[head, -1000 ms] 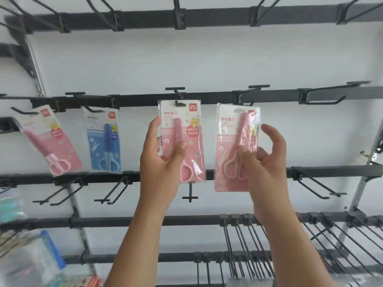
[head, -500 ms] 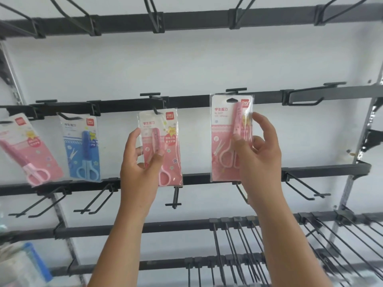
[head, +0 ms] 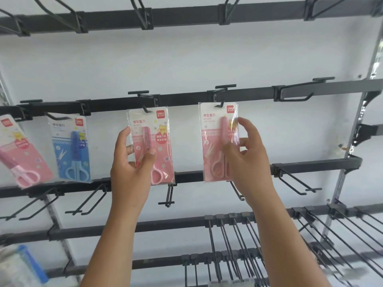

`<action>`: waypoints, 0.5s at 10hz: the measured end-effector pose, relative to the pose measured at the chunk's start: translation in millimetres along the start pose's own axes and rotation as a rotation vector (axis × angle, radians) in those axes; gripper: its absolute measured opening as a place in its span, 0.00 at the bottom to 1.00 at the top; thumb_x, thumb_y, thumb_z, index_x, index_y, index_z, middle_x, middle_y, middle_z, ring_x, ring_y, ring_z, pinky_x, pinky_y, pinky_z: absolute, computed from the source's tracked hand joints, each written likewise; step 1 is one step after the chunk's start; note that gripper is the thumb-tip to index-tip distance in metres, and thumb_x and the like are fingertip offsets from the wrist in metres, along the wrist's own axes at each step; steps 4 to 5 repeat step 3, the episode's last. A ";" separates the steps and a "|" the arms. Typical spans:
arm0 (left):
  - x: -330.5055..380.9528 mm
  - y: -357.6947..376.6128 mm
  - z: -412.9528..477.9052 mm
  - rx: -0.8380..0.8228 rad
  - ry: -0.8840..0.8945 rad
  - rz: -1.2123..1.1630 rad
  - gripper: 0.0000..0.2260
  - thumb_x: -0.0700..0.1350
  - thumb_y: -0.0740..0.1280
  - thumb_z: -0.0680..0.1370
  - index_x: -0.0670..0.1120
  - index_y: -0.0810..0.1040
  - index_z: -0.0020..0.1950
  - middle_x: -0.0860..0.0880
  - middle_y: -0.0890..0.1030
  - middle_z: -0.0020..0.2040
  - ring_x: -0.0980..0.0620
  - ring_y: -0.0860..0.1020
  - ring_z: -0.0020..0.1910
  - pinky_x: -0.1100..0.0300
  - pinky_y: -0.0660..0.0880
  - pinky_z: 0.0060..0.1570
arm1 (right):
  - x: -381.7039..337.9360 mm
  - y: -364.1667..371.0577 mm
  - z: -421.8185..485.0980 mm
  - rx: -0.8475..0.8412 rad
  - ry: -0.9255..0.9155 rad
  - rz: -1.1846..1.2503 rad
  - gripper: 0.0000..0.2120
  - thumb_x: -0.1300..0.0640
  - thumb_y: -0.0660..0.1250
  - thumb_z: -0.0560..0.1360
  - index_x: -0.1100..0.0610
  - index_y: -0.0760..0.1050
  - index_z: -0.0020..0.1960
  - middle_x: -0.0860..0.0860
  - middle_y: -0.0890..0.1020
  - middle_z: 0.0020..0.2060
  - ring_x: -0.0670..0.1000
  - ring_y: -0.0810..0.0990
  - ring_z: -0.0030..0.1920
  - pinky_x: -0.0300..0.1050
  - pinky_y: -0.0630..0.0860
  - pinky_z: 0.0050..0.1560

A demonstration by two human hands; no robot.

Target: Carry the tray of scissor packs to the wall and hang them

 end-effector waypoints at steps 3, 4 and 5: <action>8.1 -8.1 -15.5 0.080 0.111 0.305 0.22 0.49 0.68 0.79 0.57 0.69 0.73 0.57 0.73 0.67 0.53 0.76 0.57 0.54 0.75 0.54 | -3.6 -20.9 -15.7 0.054 -0.190 -0.444 0.22 0.52 0.62 0.80 0.44 0.66 0.73 0.41 0.68 0.71 0.44 0.73 0.64 0.54 0.78 0.55; 8.1 -8.1 -15.5 0.080 0.111 0.305 0.22 0.49 0.68 0.79 0.57 0.69 0.73 0.57 0.73 0.67 0.53 0.76 0.57 0.54 0.75 0.54 | -3.6 -20.9 -15.7 0.054 -0.190 -0.444 0.22 0.52 0.62 0.80 0.44 0.66 0.73 0.41 0.68 0.71 0.44 0.73 0.64 0.54 0.78 0.55; 8.1 -8.1 -15.5 0.080 0.111 0.305 0.22 0.49 0.68 0.79 0.57 0.69 0.73 0.57 0.73 0.67 0.53 0.76 0.57 0.54 0.75 0.54 | -3.6 -20.9 -15.7 0.054 -0.190 -0.444 0.22 0.52 0.62 0.80 0.44 0.66 0.73 0.41 0.68 0.71 0.44 0.73 0.64 0.54 0.78 0.55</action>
Point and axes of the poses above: each hand's wrist, its own z-axis towards the middle knuckle, its own y-axis out of the palm, x = y × z, the point moved 2 cm from there along z, towards the middle knuckle
